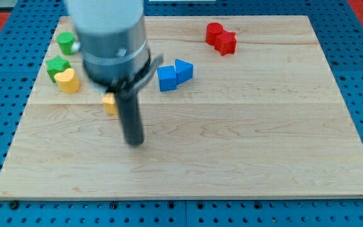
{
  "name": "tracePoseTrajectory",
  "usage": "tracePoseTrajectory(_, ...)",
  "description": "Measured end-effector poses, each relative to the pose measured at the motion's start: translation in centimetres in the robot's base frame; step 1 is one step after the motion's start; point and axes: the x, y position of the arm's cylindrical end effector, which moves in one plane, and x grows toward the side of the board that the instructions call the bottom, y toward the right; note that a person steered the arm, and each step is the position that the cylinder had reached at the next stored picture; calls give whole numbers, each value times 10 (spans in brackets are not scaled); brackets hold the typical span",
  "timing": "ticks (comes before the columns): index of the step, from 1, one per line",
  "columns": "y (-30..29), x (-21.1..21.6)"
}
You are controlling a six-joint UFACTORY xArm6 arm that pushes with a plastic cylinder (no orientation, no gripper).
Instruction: Push the green star into the green circle
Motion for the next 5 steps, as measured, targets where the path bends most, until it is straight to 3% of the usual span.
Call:
tracePoseTrajectory(1,-100,5)
tracePoseTrajectory(2,-151,-64)
tracePoseTrajectory(3,-150,-141)
tracePoseTrajectory(5,-145,-178)
